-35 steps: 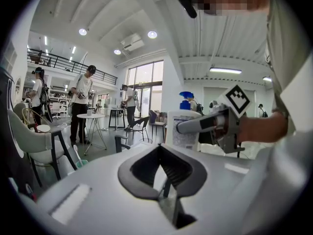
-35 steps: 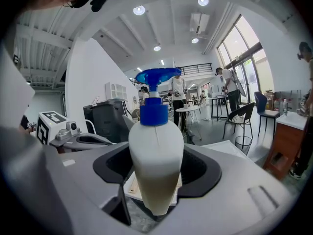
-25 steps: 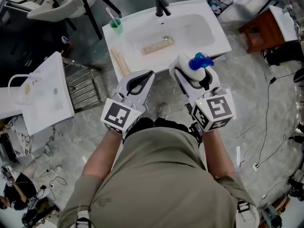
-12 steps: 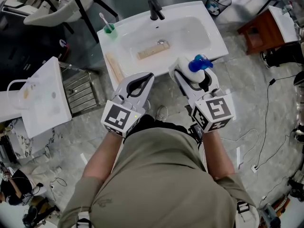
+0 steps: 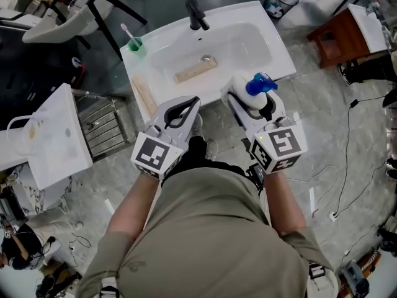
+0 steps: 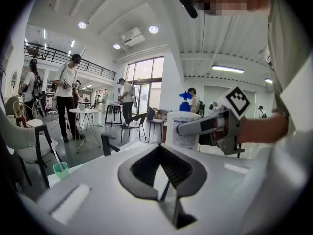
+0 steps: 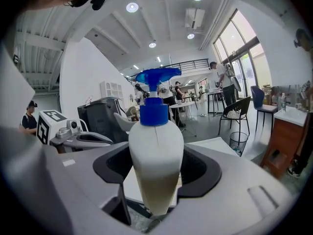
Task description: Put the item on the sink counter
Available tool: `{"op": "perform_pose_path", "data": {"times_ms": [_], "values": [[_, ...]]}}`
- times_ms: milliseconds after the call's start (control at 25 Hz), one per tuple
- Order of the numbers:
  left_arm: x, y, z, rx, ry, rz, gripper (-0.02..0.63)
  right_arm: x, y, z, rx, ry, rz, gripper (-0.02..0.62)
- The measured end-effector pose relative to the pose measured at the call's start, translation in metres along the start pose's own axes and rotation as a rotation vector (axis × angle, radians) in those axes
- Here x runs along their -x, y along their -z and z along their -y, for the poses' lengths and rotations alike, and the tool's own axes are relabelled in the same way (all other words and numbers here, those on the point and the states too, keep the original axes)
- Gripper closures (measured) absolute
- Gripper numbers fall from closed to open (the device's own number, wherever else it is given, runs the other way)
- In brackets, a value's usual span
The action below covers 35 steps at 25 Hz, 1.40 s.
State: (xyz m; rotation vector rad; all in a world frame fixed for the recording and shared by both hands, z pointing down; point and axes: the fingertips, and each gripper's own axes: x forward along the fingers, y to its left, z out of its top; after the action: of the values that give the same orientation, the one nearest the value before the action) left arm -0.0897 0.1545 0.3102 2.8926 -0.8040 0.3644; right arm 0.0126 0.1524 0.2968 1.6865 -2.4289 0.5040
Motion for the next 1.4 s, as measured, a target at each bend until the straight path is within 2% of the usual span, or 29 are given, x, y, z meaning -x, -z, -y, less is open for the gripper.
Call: {"op": "perform_pose_path", "data": {"times_ms": [1080, 1400], "values": [[-0.079, -0.01, -0.09, 0.018, 0.169, 0.001, 0.601, -0.105, -0.019, 0.059, -0.034, 0.135, -0.036, 0.315], [-0.089, -0.013, -0.117, 0.013, 0.189, 0.002, 0.601, -0.131, -0.025, 0.069, -0.035, 0.173, -0.039, 0.316]]}}
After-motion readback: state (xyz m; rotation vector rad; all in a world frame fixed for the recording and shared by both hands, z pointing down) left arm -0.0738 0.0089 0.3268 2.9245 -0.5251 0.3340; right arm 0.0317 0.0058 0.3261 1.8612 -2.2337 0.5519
